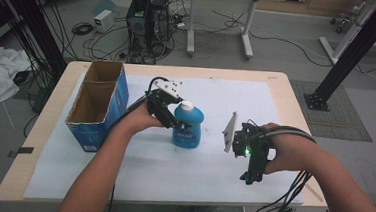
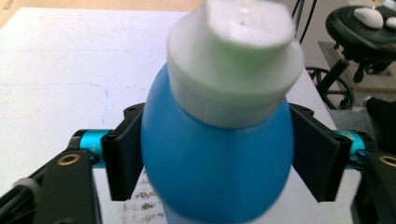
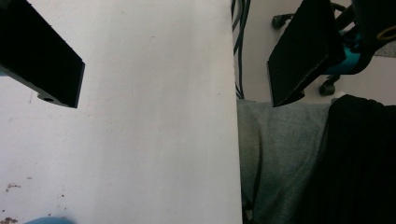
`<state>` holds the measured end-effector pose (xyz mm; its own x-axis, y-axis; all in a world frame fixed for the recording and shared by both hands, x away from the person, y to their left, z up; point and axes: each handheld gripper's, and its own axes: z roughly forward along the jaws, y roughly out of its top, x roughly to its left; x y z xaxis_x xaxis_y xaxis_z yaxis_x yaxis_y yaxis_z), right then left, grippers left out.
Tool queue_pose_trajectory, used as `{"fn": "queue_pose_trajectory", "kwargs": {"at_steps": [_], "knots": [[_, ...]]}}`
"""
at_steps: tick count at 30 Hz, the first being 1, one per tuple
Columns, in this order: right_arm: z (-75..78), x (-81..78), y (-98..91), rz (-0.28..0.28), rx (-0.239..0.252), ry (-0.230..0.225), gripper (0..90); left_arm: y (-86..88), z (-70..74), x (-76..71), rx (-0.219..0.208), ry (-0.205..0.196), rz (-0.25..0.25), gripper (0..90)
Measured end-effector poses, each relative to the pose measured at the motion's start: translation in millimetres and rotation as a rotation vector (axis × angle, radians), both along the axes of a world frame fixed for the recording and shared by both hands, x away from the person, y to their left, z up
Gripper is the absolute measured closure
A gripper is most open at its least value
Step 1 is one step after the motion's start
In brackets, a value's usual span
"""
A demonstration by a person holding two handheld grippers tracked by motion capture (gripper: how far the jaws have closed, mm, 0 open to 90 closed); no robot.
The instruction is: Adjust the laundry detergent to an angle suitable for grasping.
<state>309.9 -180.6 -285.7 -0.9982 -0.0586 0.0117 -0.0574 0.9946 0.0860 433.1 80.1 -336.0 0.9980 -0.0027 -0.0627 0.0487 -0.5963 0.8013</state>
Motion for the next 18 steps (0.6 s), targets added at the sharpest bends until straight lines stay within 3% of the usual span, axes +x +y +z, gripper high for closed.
{"fn": "queue_pose_trajectory", "kwargs": {"at_steps": [2,8,12,15,16,18], "knots": [[0.7,-0.9,0.1,0.005,0.002,-0.002,3.1,2.9,1.8,-1.2,-0.009,0.005,0.008,26.3],[2.3,-2.4,-0.3,0.008,0.008,-0.009,3.1,7.3,8.5,-8.2,0.019,-0.001,0.034,23.8],[2.6,-3.9,0.1,0.007,0.010,-0.012,3.1,10.1,11.7,-11.7,0.009,-0.001,0.069,23.7],[2.8,-4.2,0.0,0.006,0.013,-0.010,3.1,13.1,16.1,-14.8,0.038,-0.016,0.074,23.7],[2.9,-3.9,-0.1,0.014,0.011,-0.014,3.1,11.6,15.5,-19.3,0.004,0.002,0.114,23.4],[3.0,-3.6,-0.2,0.017,0.012,-0.014,3.1,15.6,20.5,-20.5,0.037,-0.026,0.111,21.1]]}}
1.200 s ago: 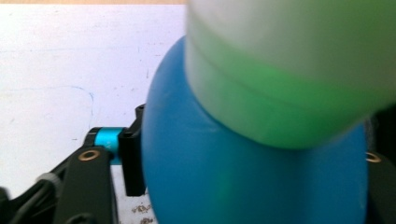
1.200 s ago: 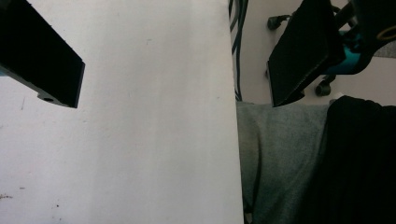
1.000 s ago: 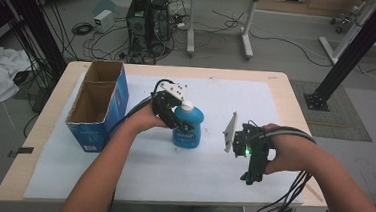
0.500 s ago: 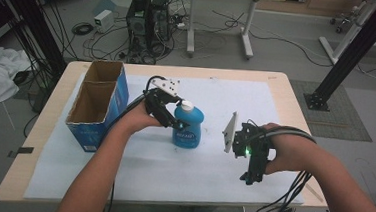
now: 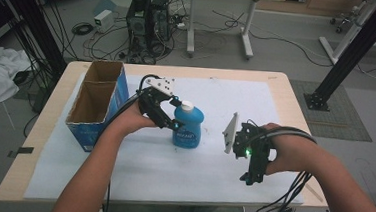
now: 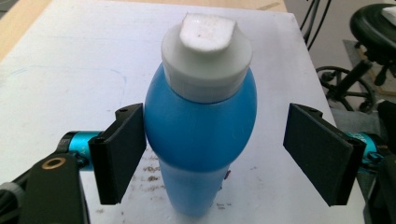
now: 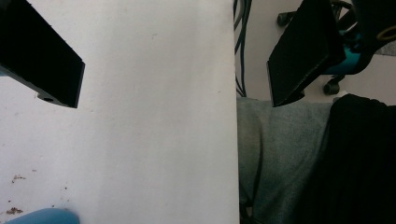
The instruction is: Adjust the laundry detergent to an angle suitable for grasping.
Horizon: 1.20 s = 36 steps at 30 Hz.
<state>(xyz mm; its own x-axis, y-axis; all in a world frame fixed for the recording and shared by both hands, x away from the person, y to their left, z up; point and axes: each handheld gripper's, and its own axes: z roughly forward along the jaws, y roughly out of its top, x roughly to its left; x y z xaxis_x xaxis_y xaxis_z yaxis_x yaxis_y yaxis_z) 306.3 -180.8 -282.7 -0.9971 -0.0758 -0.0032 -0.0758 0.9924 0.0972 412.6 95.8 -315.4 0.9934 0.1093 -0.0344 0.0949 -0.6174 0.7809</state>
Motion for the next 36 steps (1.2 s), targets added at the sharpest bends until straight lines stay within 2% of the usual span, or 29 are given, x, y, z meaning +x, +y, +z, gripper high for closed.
{"fn": "queue_pose_trajectory", "kwargs": {"at_steps": [2,4,6,7,8,9,10,14,15,17,18,19,21,23,26,27,28,30,31,32,34,36], "knots": [[0.1,0.2,0.2,0.002,0.002,0.000,3.1,2.7,3.7,-4.1,-0.018,-0.011,0.014,17.6],[0.0,0.0,0.8,-0.005,0.006,0.002,3.1,6.0,8.7,-8.7,-0.012,-0.023,0.023,17.4],[-0.3,1.5,1.7,0.011,0.006,0.001,3.1,9.8,13.7,-11.1,-0.006,-0.035,0.026,17.4],[-0.5,1.8,2.5,0.011,0.006,0.002,3.1,12.0,16.0,-11.8,0.001,-0.056,0.032,17.4],[-0.6,2.0,3.1,0.012,0.006,0.003,3.1,13.5,16.2,-16.0,-0.013,-0.017,0.051,17.4],[-0.8,2.3,4.0,0.014,0.005,0.003,3.1,15.2,18.5,-16.6,-0.006,-0.014,0.052,17.4],[-0.9,2.6,4.5,0.016,0.005,0.004,3.1,17.5,21.0,-16.3,-0.002,-0.050,0.051,16.5],[-0.7,3.5,7.9,0.018,0.005,0.008,3.1,21.6,28.1,-24.6,0.030,-0.018,0.074,15.8],[-0.7,4.1,8.5,0.025,0.006,0.007,3.1,22.0,30.1,-26.2,0.049,-0.011,0.071,15.8],[-0.7,5.0,10.1,0.028,0.003,0.008,3.1,24.3,35.8,-27.8,0.107,-0.026,0.036,15.8],[-0.9,4.7,10.9,0.021,0.002,0.009,3.1,24.3,38.2,-29.8,0.131,-0.029,0.038,15.8],[-1.1,5.5,11.6,0.031,0.000,0.008,3.1,23.7,39.6,-31.6,0.137,-0.026,0.041,15.7],[-1.5,5.7,12.6,0.029,-0.002,0.011,3.1,24.8,45.0,-33.9,0.191,-0.030,0.021,15.8],[-1.9,6.2,13.7,0.030,-0.005,0.014,3.1,23.6,47.8,-37.3,0.208,-0.017,0.031,15.8],[-1.7,7.0,15.1,0.030,-0.010,0.015,3.1,22.2,53.6,-39.1,0.306,-0.010,0.007,15.8],[-1.7,7.3,15.9,0.029,-0.008,0.015,3.0,20.8,53.7,-40.0,0.323,-0.006,0.007,15.8],[-1.4,7.5,16.5,0.030,-0.010,0.016,3.1,19.9,55.2,-39.5,0.364,-0.010,-0.010,15.8],[-0.8,8.1,18.1,0.035,-0.010,0.016,3.1,17.0,56.1,-40.8,0.425,-0.003,-0.009,15.7],[-0.3,8.2,19.0,0.033,-0.013,0.016,3.1,15.7,56.3,-41.0,0.451,-0.002,-0.013,15.7],[-0.3,8.4,19.9,0.034,-0.010,0.018,3.1,14.5,56.1,-41.2,0.472,0.016,-0.020,15.8],[-0.5,9.3,21.6,0.041,-0.010,0.017,3.1,12.0,56.7,-41.8,0.524,0.019,-0.034,15.8],[-0.7,9.4,23.4,0.036,-0.013,0.018,3.1,10.2,56.0,-42.0,0.555,0.027,-0.038,15.8]]}}
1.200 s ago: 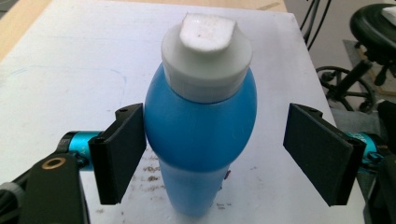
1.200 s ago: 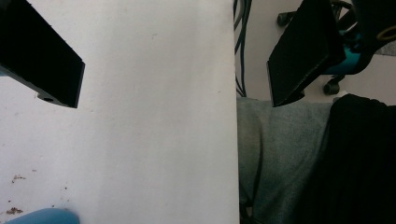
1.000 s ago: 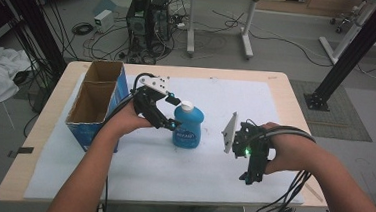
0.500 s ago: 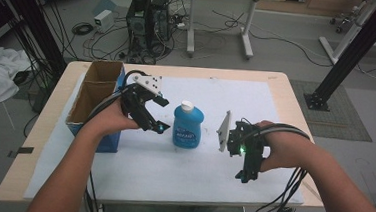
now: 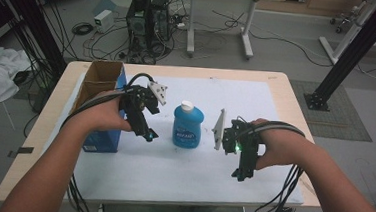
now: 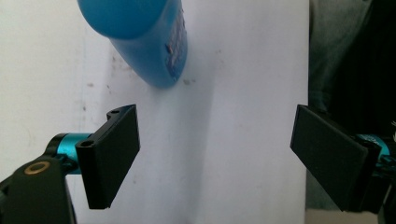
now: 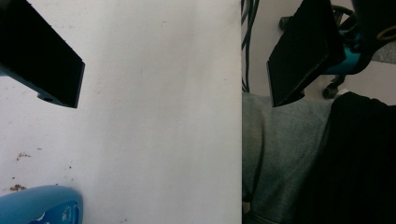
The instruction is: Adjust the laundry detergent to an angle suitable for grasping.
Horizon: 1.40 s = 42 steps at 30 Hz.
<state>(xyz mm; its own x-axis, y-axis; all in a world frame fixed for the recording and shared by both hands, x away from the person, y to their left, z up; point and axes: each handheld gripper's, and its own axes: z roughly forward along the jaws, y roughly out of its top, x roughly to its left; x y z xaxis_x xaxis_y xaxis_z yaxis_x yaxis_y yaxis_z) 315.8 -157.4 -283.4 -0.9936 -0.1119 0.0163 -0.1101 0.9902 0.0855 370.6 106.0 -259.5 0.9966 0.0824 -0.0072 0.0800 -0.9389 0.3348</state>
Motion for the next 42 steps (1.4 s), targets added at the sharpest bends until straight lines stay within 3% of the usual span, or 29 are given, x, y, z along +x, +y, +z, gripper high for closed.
{"fn": "queue_pose_trajectory", "kwargs": {"at_steps": [4,11,18,23,31,38,42], "knots": [[-0.2,1.8,2.0,0.004,-0.003,0.001,3.1,-2.8,0.3,-0.4,0.080,0.010,-0.014,15.8],[2.8,7.2,1.7,-0.005,-0.006,0.003,3.0,-3.0,-3.3,0.6,0.175,0.046,-0.018,15.8],[4.9,14.4,1.6,-0.008,-0.015,0.004,3.0,-6.6,0.4,-0.2,0.182,0.049,-0.012,15.8],[14.4,21.1,1.6,-0.020,-0.016,0.003,3.0,-3.1,5.3,3.5,0.177,0.047,-0.006,15.8],[12.3,26.7,4.3,-0.025,-0.033,0.019,3.0,2.6,-3.2,9.6,0.190,0.073,0.031,15.8],[13.8,27.9,3.8,-0.034,-0.019,0.015,3.0,-5.1,-0.7,8.1,0.209,0.085,-0.016,15.8],[14.4,28.1,3.6,-0.027,-0.014,0.008,3.0,-5.6,1.7,5.4,0.200,0.080,-0.012,15.8]]}}
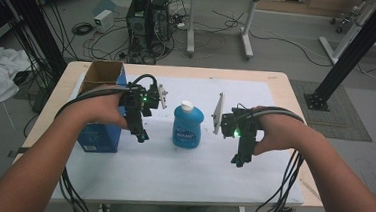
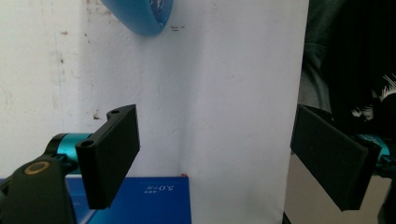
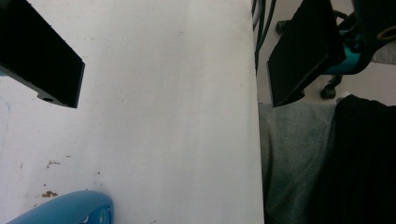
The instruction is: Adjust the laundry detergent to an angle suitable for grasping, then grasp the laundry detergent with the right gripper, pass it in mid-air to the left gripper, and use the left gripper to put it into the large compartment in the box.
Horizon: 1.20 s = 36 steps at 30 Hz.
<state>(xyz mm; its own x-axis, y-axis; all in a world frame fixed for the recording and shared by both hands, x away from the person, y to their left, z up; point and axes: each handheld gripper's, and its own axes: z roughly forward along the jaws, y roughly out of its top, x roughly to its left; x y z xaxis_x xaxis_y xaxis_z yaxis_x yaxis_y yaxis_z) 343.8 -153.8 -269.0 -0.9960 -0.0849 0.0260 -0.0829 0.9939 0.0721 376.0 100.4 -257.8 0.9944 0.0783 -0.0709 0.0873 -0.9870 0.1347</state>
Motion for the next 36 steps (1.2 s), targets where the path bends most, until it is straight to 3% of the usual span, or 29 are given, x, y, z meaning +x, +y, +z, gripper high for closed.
{"fn": "queue_pose_trajectory", "kwargs": {"at_steps": [9,14,21,36], "knots": [[1.7,-4.9,-2.9,-0.009,0.000,-0.003,3.0,1.2,1.2,0.1,0.007,0.006,-0.003,15.8],[1.8,-5.4,-3.0,-0.006,0.002,-0.003,3.0,4.2,-2.1,-1.0,-0.001,-0.003,0.029,15.7],[1.0,-5.7,-0.3,-0.001,0.004,-0.009,3.0,5.2,-2.9,-0.2,0.026,0.001,0.017,15.8],[-0.1,-5.0,-5.5,-0.005,0.013,-0.011,3.0,0.8,-2.8,1.4,0.029,-0.005,0.024,15.8]]}}
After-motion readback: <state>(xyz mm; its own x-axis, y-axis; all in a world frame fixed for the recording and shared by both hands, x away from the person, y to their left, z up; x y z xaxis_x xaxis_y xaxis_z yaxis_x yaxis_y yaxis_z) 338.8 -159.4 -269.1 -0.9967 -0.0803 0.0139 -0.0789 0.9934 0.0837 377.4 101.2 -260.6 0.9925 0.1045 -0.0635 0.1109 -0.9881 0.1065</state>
